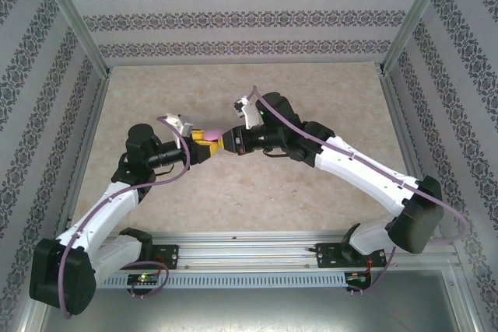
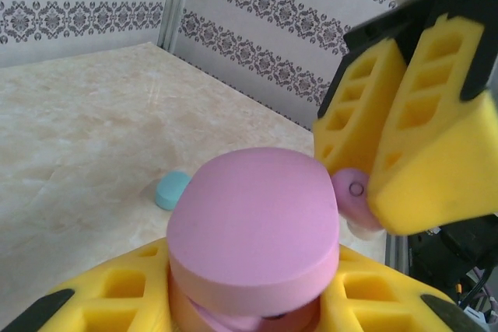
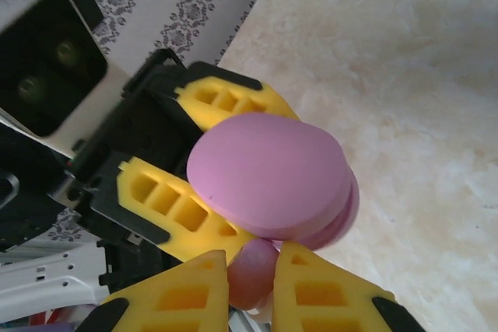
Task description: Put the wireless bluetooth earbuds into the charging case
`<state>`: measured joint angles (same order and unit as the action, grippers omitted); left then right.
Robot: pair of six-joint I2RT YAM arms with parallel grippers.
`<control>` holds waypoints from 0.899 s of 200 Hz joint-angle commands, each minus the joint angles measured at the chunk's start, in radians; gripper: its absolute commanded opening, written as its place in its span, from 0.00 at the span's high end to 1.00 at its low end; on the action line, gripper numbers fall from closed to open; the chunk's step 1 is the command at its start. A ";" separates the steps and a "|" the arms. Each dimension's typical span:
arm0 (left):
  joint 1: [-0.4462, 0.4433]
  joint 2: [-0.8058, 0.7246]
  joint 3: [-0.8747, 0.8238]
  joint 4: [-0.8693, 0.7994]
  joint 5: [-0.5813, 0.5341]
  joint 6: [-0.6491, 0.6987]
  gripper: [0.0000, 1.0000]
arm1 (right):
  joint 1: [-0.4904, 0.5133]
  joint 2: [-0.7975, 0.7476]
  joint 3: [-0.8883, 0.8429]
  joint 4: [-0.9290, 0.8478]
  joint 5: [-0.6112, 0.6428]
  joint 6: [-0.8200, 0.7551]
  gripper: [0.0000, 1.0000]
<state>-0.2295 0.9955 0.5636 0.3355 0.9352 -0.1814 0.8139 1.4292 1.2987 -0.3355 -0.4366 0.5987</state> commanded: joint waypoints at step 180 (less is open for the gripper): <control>-0.018 0.037 0.050 0.120 0.144 -0.098 0.75 | -0.051 0.058 0.059 -0.075 -0.074 -0.188 0.86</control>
<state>-0.2363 1.0309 0.5697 0.3721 1.0431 -0.2562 0.7738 1.4803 1.3472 -0.3847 -0.4728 0.4465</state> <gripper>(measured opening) 0.347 0.142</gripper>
